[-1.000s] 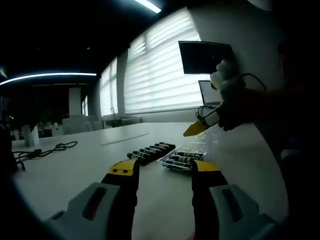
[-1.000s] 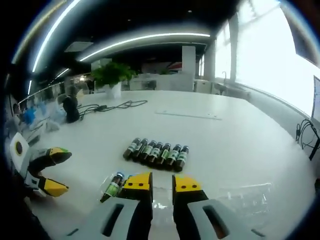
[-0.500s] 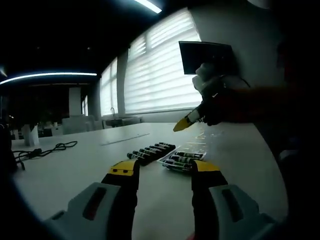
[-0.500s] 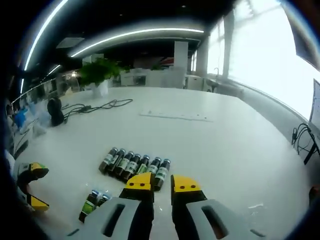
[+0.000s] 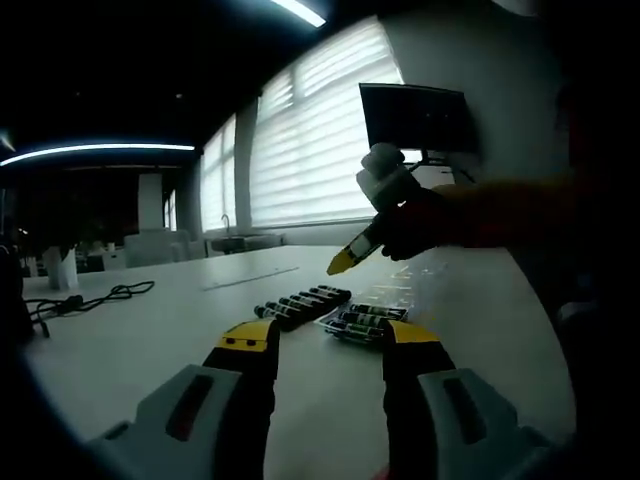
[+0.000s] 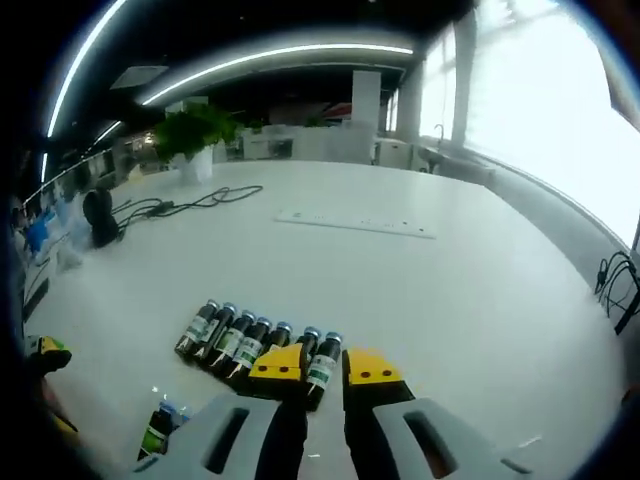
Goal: Grip medicine bottles put into box
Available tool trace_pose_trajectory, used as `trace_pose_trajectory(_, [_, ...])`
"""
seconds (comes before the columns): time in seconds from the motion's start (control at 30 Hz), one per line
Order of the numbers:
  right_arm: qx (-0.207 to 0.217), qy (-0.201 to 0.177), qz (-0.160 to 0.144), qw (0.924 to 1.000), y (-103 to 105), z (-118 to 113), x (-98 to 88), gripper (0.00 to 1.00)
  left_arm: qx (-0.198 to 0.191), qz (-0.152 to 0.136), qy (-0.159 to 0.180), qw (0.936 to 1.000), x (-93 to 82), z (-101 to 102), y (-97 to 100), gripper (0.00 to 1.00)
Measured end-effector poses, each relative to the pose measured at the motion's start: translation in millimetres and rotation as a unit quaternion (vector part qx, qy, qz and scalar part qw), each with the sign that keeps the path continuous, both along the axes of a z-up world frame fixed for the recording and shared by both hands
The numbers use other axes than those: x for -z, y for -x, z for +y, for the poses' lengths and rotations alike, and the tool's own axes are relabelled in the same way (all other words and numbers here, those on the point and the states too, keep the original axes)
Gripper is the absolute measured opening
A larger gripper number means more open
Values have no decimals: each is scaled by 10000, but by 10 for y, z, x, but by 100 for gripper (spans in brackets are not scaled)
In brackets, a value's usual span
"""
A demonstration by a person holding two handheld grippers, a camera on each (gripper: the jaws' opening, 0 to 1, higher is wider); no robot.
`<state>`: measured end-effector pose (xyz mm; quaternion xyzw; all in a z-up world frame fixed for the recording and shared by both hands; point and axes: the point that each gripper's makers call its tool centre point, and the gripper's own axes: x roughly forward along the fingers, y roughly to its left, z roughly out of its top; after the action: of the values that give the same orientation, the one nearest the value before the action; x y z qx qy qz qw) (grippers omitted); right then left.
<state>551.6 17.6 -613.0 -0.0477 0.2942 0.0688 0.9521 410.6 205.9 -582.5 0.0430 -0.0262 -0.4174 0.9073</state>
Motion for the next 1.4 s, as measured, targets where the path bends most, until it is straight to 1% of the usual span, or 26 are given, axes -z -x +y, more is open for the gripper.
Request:
trace_pose_trajectory(0.1, [15,-3,105,9999,28,15,67,10,-8,-5,13,10000,-6,3,-2,34])
trace_pose_trajectory(0.27, [86,4,227,9997,2,-5,171,9,-41,-5,29,10000,-10,14,-10,34])
trace_pose_trajectory(0.4, [25,37,281,9996,34,53,217,9,-39,-2,21,10000,-7,13,-10,34])
trace_pose_trajectory(0.63, [48,98,413,9991,35,40,318,8,-50,-2,34,10000,-9,18,-16,34])
trace_pose_trajectory(0.8, [86,31,472,9988,48,33,340,8,-58,3,37,10000,-8,21,-20,34])
trace_pose_trajectory(0.9, [126,49,485,9987,51,24,332,8,-61,5,40,10000,-8,22,-23,34])
trace_pose_trajectory(0.97, [198,-26,509,9985,63,16,327,8,-63,4,37,10000,-7,22,-24,34])
trace_pose_trajectory(1.0, [230,-123,514,9983,69,21,319,8,-65,6,36,10000,-6,23,-25,34])
trace_pose_trajectory(1.07, [244,-114,463,9986,75,11,300,8,-70,5,37,10000,-6,25,-26,34])
trace_pose_trajectory(1.13, [277,-110,381,9988,86,-8,240,8,-76,8,39,10000,-5,28,-29,34])
trace_pose_trajectory(1.23, [290,-229,272,9989,109,-3,138,8,-69,11,45,10000,-5,28,-28,34])
trace_pose_trajectory(1.33, [285,-339,157,9989,176,13,24,8,-63,7,40,10000,-4,27,-26,34])
trace_pose_trajectory(1.37, [289,-431,88,9986,197,28,-17,8,-64,7,41,10000,-3,28,-27,34])
trace_pose_trajectory(1.4, [303,-614,37,9976,223,59,-57,8,-65,7,48,10000,-5,29,-26,34])
